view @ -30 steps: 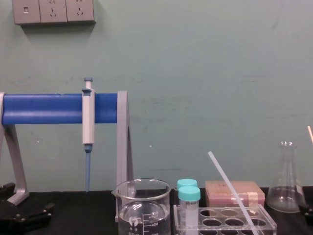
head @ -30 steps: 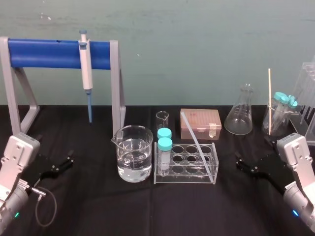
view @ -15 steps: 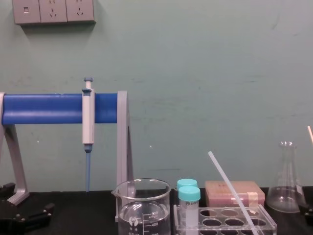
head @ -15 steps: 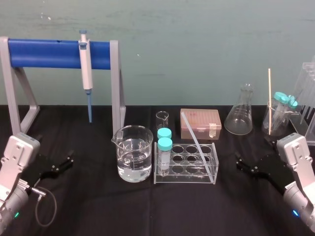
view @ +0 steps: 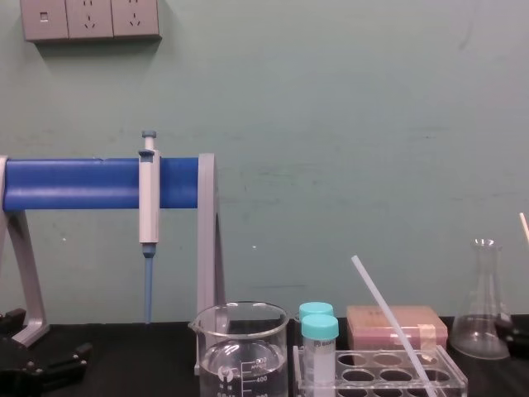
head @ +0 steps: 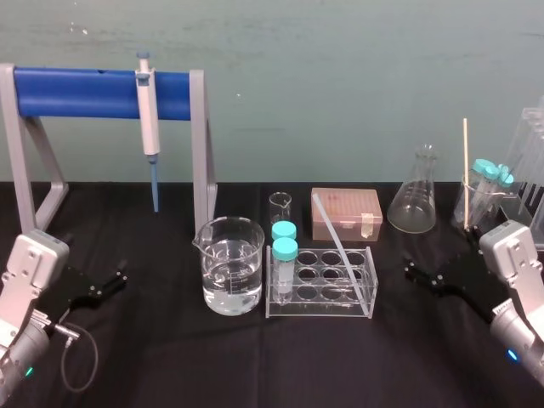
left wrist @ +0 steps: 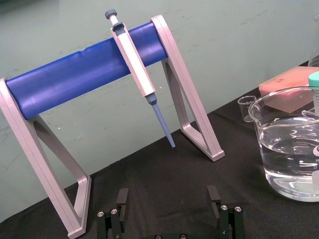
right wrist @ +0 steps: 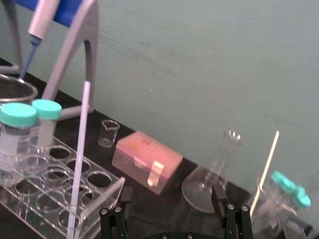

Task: Pick up the stirring rod with one hand, then place it down.

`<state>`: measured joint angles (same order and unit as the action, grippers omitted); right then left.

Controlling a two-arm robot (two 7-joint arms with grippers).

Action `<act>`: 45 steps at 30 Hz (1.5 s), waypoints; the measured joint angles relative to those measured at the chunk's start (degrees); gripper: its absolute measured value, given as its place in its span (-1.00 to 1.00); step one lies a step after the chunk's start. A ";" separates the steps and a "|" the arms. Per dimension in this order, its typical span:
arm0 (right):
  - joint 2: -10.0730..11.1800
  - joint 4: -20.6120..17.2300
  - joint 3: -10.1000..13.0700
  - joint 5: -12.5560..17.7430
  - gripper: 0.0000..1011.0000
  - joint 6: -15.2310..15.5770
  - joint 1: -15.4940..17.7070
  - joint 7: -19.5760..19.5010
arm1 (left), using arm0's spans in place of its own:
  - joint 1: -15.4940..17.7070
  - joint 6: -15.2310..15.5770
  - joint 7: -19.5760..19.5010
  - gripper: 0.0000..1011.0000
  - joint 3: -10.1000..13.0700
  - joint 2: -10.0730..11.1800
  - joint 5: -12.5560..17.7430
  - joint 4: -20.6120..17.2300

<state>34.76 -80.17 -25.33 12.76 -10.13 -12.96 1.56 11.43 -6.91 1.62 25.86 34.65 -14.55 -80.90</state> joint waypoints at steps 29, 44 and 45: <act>-6.69 13.60 -1.94 2.94 0.98 -7.40 -13.02 22.38 | 0.00 0.00 0.00 0.98 0.00 0.00 0.00 0.00; -11.93 24.93 -2.06 5.09 0.98 -9.48 -20.05 32.35 | 0.00 0.00 0.00 0.98 0.00 0.00 0.00 0.00; -12.25 25.65 -2.05 5.18 0.98 -9.62 -20.44 32.84 | 0.00 0.00 0.00 0.98 0.00 0.00 0.00 0.00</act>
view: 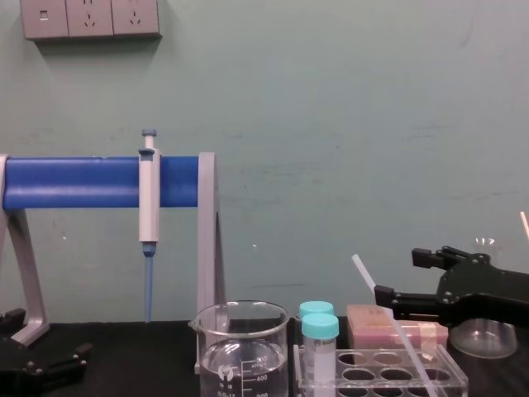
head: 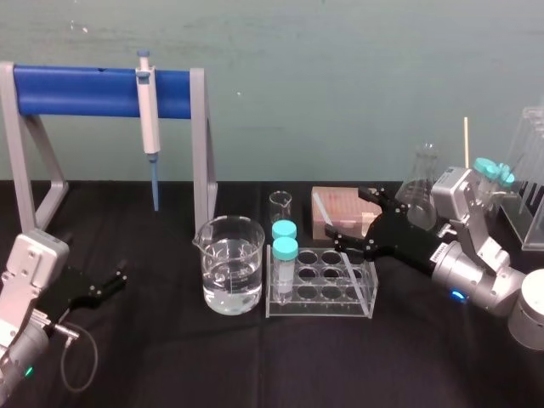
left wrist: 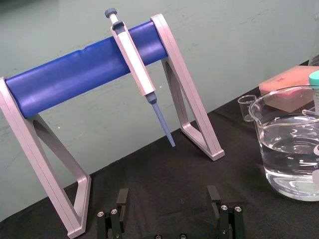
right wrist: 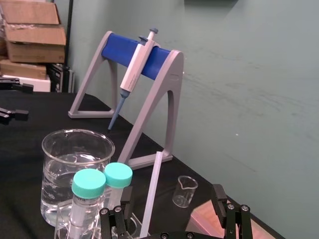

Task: Pick up the stirring rod with one hand, then place it down.

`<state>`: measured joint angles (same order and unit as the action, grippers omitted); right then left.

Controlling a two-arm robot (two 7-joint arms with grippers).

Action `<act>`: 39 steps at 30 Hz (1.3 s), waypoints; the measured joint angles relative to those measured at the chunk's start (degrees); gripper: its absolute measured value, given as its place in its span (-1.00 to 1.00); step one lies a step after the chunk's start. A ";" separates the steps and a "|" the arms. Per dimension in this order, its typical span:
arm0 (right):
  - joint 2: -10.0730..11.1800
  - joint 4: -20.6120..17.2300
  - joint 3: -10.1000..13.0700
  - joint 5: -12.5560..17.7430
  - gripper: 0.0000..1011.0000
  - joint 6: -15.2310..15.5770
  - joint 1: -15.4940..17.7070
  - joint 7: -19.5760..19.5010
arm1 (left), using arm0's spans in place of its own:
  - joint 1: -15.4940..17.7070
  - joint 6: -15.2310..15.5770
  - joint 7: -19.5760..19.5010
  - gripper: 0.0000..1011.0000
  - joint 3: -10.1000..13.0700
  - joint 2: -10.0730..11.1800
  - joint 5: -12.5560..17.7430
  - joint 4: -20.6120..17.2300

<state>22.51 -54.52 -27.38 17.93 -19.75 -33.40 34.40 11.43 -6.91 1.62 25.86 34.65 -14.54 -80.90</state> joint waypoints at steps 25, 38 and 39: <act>-7.61 18.70 1.84 0.91 0.98 -3.55 -8.93 10.27 | 0.00 0.00 0.00 0.98 0.00 0.00 0.00 0.00; -7.67 18.83 1.88 0.79 0.98 -3.53 -9.01 10.37 | 0.00 0.00 0.00 0.98 0.00 0.00 0.00 0.00; -7.67 18.82 1.87 0.80 0.98 -3.54 -9.01 10.37 | 0.00 0.00 0.00 0.98 0.00 0.00 0.00 0.00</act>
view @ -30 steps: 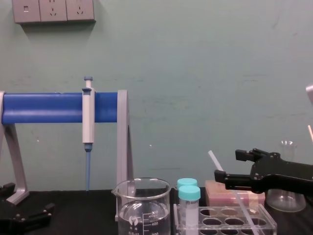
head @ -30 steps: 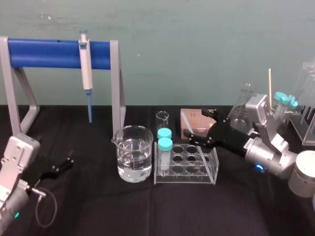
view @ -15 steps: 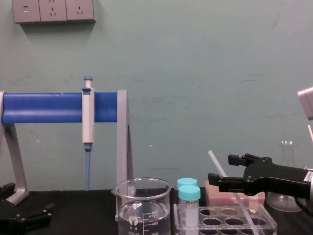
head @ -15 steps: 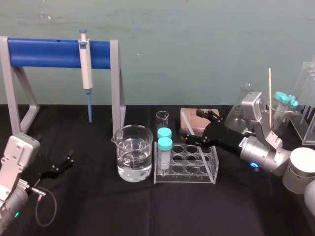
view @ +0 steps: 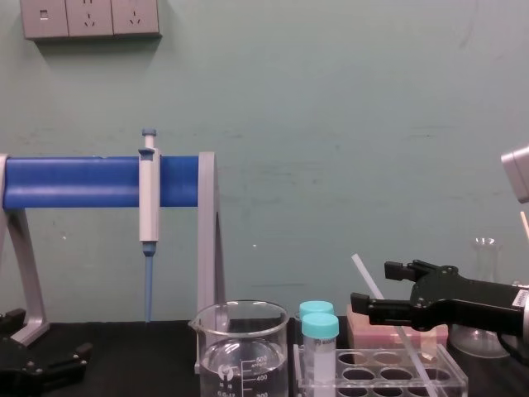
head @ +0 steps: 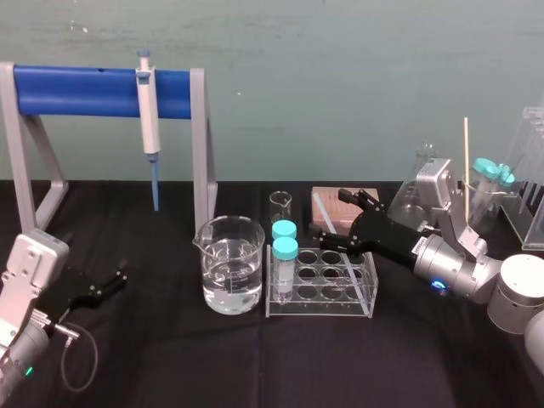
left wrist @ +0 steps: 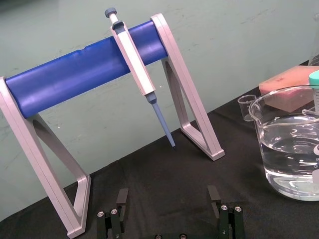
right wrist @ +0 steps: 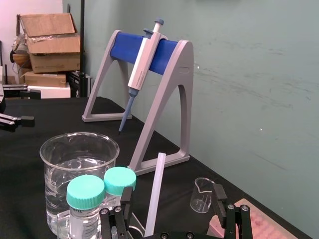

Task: Pick up the stirring rod with one hand, then place it down.

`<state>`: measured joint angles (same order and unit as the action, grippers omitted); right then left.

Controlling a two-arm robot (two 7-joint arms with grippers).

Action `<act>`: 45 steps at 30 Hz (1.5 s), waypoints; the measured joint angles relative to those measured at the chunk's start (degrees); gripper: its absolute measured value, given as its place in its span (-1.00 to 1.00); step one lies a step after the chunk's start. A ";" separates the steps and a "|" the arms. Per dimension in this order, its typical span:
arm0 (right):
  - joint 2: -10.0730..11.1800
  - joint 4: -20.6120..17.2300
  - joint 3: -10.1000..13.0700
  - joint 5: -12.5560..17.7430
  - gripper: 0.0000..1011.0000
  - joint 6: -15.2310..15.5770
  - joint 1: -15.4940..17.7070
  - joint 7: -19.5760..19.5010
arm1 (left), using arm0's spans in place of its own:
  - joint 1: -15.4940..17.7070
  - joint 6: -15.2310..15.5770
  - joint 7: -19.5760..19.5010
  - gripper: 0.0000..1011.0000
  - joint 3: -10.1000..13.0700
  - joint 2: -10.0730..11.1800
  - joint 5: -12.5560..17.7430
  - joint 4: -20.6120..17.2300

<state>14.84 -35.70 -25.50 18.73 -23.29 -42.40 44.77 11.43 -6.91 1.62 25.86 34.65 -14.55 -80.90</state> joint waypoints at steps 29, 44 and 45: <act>0.06 -0.08 -0.06 0.07 -0.15 -0.01 0.04 -0.04 | 0.00 0.00 0.00 0.98 0.00 0.00 0.00 0.00; 0.06 -0.08 -0.06 0.08 -0.85 -0.01 0.04 -0.08 | 0.00 0.00 0.00 0.98 0.00 0.00 0.00 0.00; 0.06 -0.08 -0.07 0.07 -0.85 -0.01 0.04 -0.08 | 0.00 0.00 0.00 0.98 0.00 0.00 0.00 0.00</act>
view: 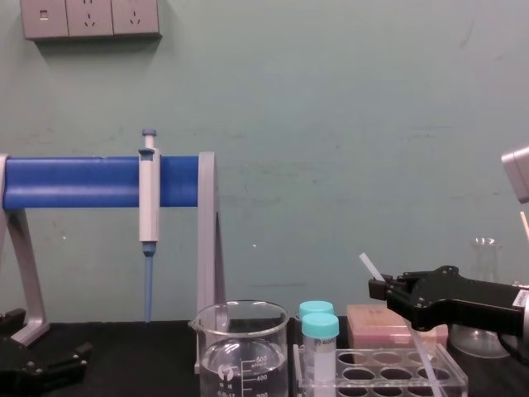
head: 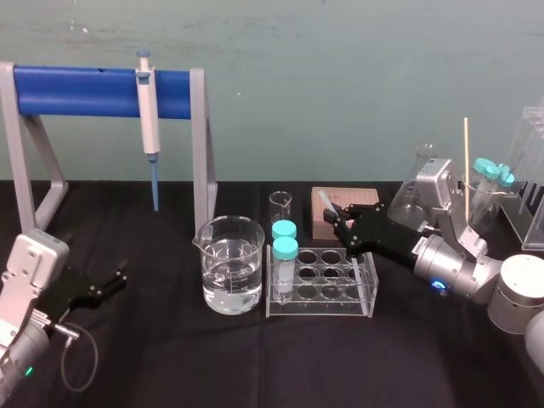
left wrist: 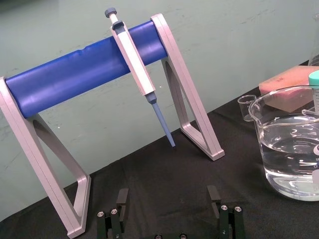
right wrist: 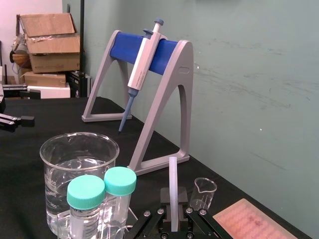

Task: Pick up the stirring rod with one hand, then place it down.

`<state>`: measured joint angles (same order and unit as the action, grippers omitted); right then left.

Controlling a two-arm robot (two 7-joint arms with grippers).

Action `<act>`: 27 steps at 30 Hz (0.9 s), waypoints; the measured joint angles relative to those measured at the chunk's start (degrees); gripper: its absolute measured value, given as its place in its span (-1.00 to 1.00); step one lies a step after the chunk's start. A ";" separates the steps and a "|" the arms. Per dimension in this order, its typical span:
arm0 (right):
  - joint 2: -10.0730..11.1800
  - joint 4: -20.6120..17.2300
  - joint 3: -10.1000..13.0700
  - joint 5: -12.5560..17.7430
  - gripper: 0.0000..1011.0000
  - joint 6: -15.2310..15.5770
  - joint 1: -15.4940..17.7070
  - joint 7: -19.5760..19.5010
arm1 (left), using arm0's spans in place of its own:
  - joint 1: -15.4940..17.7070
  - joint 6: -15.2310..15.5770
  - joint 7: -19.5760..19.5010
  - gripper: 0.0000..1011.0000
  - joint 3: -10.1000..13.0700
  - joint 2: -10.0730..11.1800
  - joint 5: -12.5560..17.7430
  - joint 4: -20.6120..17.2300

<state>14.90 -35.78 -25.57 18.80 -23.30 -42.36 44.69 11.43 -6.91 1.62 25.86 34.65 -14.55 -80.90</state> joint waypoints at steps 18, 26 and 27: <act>0.32 -3.31 2.08 1.23 -0.85 0.24 1.82 -0.09 | 0.00 0.00 0.00 0.98 0.00 0.00 0.00 0.00; 1.00 -9.34 4.26 3.02 -0.85 1.17 4.43 -1.47 | 0.00 0.00 0.00 0.98 0.00 0.00 0.00 0.00; 1.07 -9.94 4.48 3.17 -0.85 1.13 4.65 -1.72 | 0.00 0.00 0.00 0.98 0.00 0.00 0.00 0.00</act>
<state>15.97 -45.72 -21.09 21.98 -22.17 -37.72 42.97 11.43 -6.91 1.62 25.86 34.65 -14.55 -80.90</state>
